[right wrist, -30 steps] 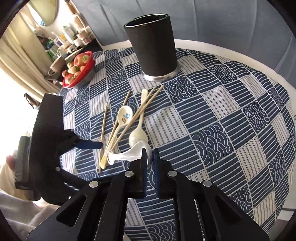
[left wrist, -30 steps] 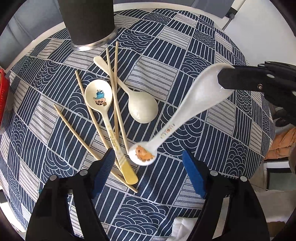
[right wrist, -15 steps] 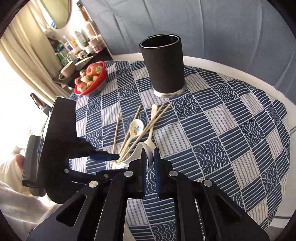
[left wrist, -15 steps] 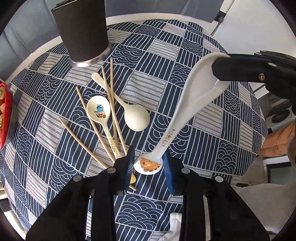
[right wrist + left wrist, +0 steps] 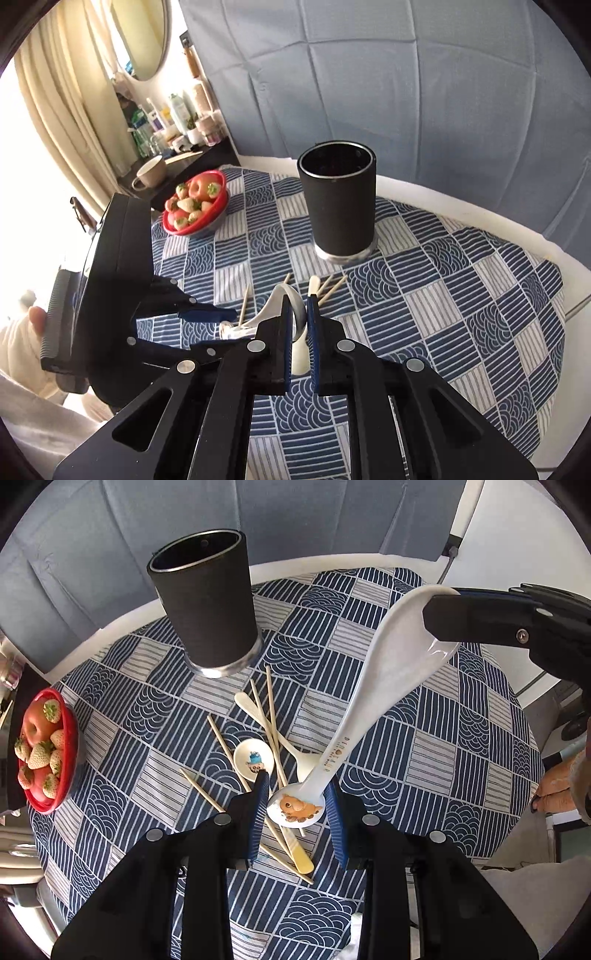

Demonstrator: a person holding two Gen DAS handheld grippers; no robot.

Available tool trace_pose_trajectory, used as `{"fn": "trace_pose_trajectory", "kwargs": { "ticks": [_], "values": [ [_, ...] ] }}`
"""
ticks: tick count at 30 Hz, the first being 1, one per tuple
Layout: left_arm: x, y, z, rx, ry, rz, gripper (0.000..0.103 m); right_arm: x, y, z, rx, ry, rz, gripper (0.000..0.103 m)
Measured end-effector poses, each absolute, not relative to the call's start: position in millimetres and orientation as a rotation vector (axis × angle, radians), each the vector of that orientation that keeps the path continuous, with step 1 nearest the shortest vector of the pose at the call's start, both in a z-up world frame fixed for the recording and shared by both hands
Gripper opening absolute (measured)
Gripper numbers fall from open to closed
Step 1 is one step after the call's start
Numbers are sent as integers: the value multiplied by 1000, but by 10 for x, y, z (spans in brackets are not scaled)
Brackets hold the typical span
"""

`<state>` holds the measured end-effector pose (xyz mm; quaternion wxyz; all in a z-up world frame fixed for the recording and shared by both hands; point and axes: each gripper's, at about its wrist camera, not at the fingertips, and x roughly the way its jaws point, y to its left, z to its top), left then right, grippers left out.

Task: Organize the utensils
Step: 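Carry the spoon over the black holder and release it inside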

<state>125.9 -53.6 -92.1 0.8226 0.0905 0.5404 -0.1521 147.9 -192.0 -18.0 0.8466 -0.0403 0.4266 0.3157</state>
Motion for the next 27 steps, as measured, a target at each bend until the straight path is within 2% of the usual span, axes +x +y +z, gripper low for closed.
{"fn": "trace_pose_trajectory", "kwargs": {
  "ticks": [27],
  "values": [
    [2293, -343, -231, 134, 931, -320, 31, 2342, -1713, 543, -165, 638, 597, 7]
  ]
}}
